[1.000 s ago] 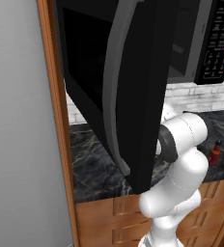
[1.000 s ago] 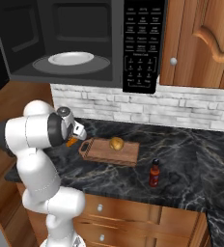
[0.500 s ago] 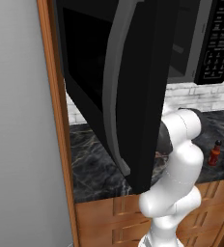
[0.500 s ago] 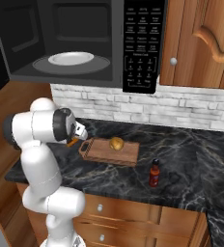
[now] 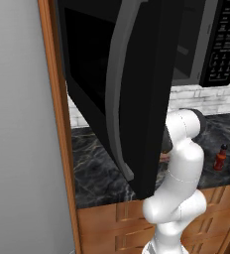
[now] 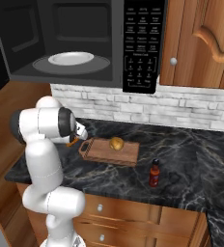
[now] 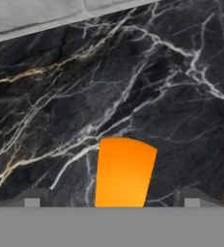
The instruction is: Retrieve the reheated potato from the microwave, then place the potato, cheese, and condiment on the cutting board.
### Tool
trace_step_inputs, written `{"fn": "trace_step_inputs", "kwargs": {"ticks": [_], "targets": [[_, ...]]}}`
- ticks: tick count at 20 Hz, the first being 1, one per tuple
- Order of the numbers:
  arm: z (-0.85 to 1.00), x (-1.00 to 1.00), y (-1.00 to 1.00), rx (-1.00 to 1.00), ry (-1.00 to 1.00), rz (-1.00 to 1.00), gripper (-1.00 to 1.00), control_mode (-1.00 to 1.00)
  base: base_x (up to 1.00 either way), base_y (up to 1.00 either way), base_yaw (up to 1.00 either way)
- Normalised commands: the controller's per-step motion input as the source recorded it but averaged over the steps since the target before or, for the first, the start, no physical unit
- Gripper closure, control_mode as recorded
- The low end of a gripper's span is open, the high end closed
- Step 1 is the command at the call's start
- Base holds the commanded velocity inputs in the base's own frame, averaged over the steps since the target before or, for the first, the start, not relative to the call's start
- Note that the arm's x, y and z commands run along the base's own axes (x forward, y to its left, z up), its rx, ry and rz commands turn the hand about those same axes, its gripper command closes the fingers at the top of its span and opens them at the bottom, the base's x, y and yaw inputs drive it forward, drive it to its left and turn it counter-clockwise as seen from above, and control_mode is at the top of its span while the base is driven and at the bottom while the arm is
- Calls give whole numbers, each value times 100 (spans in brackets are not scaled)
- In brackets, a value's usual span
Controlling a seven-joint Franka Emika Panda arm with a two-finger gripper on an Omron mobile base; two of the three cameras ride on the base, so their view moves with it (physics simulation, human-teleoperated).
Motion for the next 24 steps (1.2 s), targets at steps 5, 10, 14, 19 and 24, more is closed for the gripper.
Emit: {"fn": "trace_step_inputs", "kwargs": {"ticks": [5,10,14,19,24], "targets": [[-12,1,2,0,0,0,100,-100,0,0,0],[2,-16,-1,0,-1,0,100,-100,0,0,0],[40,-48,-17,0,-7,0,100,-100,0,0,0],[71,-25,-27,0,-5,-2,100,-100,0,0,0],[39,0,-60,0,0,-6,100,-100,0,0,0]]}}
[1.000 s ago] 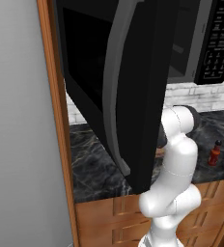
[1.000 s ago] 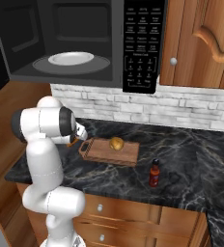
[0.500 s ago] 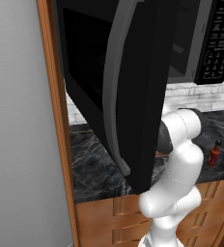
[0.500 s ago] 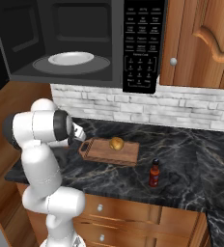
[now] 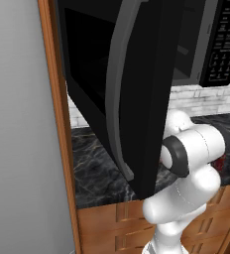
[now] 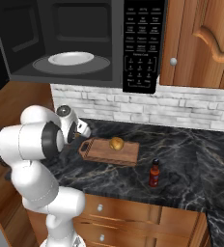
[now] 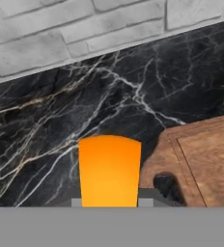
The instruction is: Retrieve the reheated potato from the microwave, then place the potato, cheese, and condiment on the cutting board.
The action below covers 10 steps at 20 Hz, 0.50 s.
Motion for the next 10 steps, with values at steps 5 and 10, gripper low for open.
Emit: {"fn": "trace_step_inputs", "kwargs": {"ticks": [5,10], "targets": [[12,0,-60,0,0,-2,100,-100,0,0,0],[0,0,-41,-2,1,0,100,-100,0,0,0]]}}
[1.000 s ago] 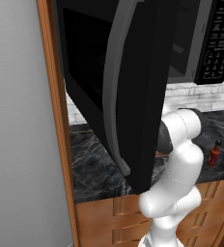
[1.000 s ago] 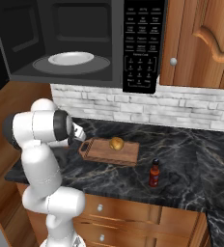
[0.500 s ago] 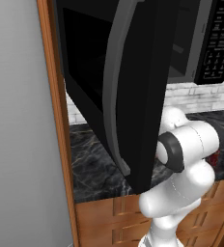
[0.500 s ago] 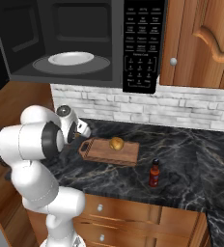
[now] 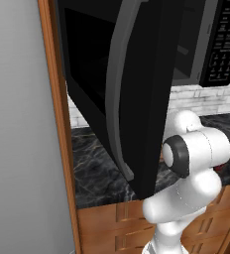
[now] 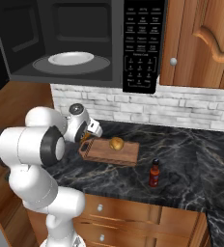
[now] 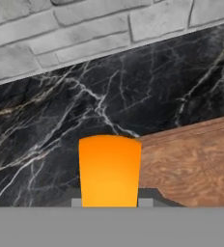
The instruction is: Retrieve the reheated potato from the microwave, then place the potato, cheese, and condiment on the cutting board.
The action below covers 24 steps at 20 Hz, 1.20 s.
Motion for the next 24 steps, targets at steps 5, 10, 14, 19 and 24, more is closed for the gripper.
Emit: {"fn": "trace_step_inputs", "kwargs": {"ticks": [5,10,14,19,24], "targets": [[-18,0,-31,-1,3,0,100,-100,0,0,0],[-27,-13,-22,0,5,0,100,-100,0,0,0],[-31,-6,-19,0,7,0,100,-100,0,0,0],[-25,-1,-9,0,7,0,100,-100,0,0,0],[-29,0,0,-2,5,0,100,-100,0,0,0]]}}
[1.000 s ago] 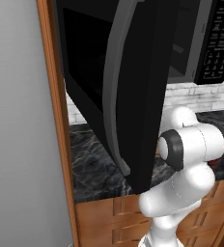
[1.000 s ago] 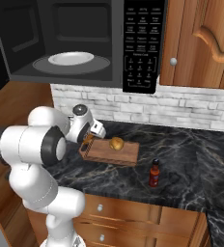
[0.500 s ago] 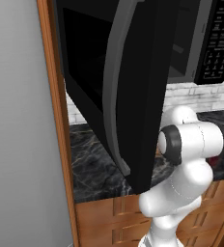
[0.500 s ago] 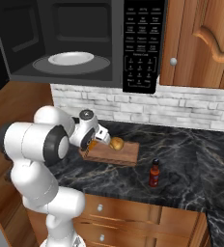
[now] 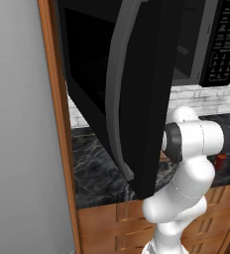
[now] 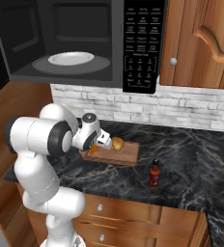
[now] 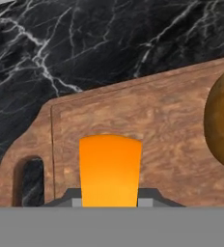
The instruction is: Retrieve the reheated potato from the microwave, then place the potato, cheese, and condiment on the cutting board.
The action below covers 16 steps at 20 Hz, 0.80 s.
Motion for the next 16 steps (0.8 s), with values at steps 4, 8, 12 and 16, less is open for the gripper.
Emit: {"fn": "trace_step_inputs", "kwargs": {"ticks": [4,8,12,16], "targets": [[-21,6,0,-1,4,0,100,-100,0,0,0],[-5,15,0,0,0,0,100,-100,0,0,0],[-17,4,0,0,0,0,100,-100,0,0,0],[-11,0,-3,0,0,0,-100,-100,0,0,0]]}}
